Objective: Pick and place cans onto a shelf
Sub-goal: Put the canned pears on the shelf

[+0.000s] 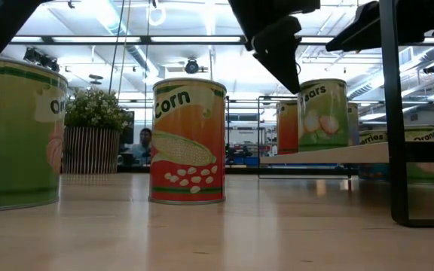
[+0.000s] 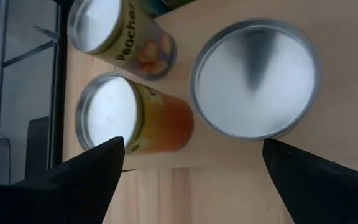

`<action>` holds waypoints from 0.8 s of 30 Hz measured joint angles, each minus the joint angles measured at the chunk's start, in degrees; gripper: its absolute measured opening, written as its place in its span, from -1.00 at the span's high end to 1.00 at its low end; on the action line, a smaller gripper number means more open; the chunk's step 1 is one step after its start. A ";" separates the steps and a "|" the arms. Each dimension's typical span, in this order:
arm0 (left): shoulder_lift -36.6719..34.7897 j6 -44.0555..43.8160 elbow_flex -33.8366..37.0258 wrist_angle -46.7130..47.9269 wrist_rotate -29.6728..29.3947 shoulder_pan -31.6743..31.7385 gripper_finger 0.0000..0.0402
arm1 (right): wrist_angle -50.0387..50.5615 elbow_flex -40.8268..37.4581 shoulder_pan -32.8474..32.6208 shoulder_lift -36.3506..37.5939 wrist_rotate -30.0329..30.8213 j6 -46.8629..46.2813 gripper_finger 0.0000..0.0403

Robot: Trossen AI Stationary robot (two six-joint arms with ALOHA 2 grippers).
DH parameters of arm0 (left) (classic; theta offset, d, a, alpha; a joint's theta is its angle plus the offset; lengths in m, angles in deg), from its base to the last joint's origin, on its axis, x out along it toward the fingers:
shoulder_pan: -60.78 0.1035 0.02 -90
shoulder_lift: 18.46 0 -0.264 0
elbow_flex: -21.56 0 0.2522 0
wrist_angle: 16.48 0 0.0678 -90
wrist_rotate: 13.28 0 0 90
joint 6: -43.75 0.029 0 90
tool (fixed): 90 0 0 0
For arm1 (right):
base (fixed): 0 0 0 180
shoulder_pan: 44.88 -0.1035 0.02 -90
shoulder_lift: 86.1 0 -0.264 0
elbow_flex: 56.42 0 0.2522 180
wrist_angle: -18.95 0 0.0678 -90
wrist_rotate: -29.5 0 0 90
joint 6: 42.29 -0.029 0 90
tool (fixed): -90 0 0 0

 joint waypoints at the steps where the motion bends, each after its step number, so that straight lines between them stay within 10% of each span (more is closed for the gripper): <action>1: 0.00 0.00 0.00 -0.41 -0.20 0.18 -0.93 | 0.00 0.00 -0.01 -0.07 -0.03 0.00 -0.56; 24: -8.22 -1.02 -0.09 5.22 0.38 -1.32 -0.93 | 3.04 3.76 4.63 -9.24 -4.88 4.05 -0.56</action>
